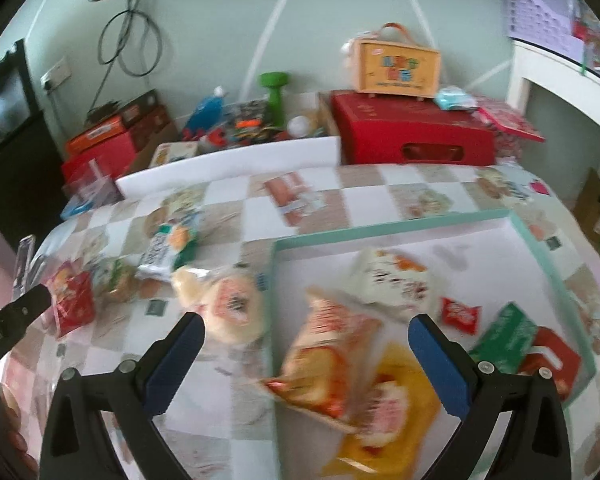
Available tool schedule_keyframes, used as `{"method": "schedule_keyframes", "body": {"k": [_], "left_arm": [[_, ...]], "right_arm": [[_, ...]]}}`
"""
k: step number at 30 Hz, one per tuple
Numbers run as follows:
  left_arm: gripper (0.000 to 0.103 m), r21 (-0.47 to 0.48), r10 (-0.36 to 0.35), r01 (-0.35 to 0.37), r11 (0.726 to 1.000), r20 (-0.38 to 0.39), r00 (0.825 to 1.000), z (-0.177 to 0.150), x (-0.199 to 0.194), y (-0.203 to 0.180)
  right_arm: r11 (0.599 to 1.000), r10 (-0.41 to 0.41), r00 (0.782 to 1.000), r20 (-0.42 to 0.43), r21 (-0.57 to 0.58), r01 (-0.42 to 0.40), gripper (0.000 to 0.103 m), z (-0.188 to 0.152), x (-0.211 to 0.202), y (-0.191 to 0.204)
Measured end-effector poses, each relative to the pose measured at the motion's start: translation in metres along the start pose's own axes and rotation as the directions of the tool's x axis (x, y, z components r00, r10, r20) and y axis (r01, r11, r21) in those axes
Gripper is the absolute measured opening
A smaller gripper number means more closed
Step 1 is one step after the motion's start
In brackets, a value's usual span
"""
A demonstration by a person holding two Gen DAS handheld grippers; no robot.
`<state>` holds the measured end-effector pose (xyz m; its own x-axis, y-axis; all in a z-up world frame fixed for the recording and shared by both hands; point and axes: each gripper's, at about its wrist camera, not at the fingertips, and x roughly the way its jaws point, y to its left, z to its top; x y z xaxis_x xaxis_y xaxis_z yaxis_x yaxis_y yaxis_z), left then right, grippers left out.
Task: Organize snacks
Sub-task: 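Withdraw both tools from the tray back toward the table snacks, then close the right gripper on the clear bag holding the round bun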
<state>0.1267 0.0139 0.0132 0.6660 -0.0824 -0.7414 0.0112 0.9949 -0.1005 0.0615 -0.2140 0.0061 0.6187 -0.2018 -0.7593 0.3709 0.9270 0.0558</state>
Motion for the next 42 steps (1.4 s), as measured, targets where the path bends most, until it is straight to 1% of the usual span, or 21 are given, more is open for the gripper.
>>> {"method": "schedule_keyframes", "body": {"k": [4,9,12,15,17,19,23,25,28,30,33,36,37,42], "left_arm": [[0.103,-0.050,-0.005,0.002,0.999,-0.057,0.998,-0.002,0.005,0.016],[0.103,-0.044,0.034,-0.040,0.998,-0.125,0.992,-0.007,0.019,0.022],[0.103,-0.029,0.052,-0.058,0.998,-0.173,0.984,-0.011,0.030,0.023],[0.103,-0.027,0.051,-0.058,0.998,-0.204,0.978,-0.014,0.041,0.023],[0.103,-0.031,0.042,-0.050,0.998,-0.214,0.976,-0.015,0.046,0.024],[0.103,-0.036,0.036,-0.045,0.998,-0.218,0.975,-0.014,0.049,0.026],[0.103,-0.048,0.039,-0.051,0.998,-0.217,0.975,-0.010,0.054,0.030],[0.103,-0.057,0.045,-0.058,0.997,-0.214,0.976,-0.007,0.056,0.032],[0.103,-0.071,0.049,-0.065,0.995,-0.213,0.976,-0.003,0.061,0.036],[0.103,-0.074,0.050,-0.067,0.995,-0.217,0.975,-0.002,0.063,0.036],[0.103,-0.073,0.051,-0.069,0.995,-0.225,0.973,-0.003,0.067,0.035],[0.103,-0.066,0.052,-0.069,0.995,-0.232,0.971,-0.004,0.070,0.033],[0.103,-0.064,0.051,-0.067,0.996,-0.232,0.971,-0.004,0.070,0.032],[0.103,-0.060,0.051,-0.067,0.996,-0.235,0.971,-0.004,0.070,0.031]], "right_arm": [[0.998,0.033,0.999,-0.030,-0.050,-0.034,0.103,-0.007,0.009,0.025],[0.991,0.036,0.997,-0.064,-0.129,-0.045,0.103,-0.016,0.026,0.054],[0.982,-0.002,0.998,-0.057,-0.189,-0.009,0.101,-0.021,0.032,0.066],[0.964,-0.078,0.997,-0.013,-0.256,0.072,0.094,-0.023,0.036,0.075],[0.956,-0.109,0.994,-0.001,-0.275,0.105,0.091,-0.023,0.039,0.076],[0.950,-0.140,0.990,0.001,-0.282,0.134,0.087,-0.022,0.044,0.075],[0.951,-0.129,0.992,0.004,-0.282,0.125,0.084,-0.019,0.048,0.073],[0.949,-0.128,0.992,0.010,-0.291,0.125,0.078,-0.019,0.049,0.077],[0.942,-0.130,0.992,0.004,-0.311,0.124,0.072,-0.020,0.054,0.081],[0.936,-0.149,0.989,-0.003,-0.323,0.140,0.069,-0.023,0.059,0.082],[0.923,-0.171,0.985,0.007,-0.347,0.163,0.066,-0.025,0.062,0.084],[0.920,-0.191,0.982,0.005,-0.348,0.181,0.059,-0.025,0.065,0.081],[0.921,-0.191,0.982,0.005,-0.346,0.181,0.057,-0.025,0.065,0.081],[0.943,-0.153,0.988,-0.003,-0.301,0.145,0.052,-0.020,0.060,0.072]]}}
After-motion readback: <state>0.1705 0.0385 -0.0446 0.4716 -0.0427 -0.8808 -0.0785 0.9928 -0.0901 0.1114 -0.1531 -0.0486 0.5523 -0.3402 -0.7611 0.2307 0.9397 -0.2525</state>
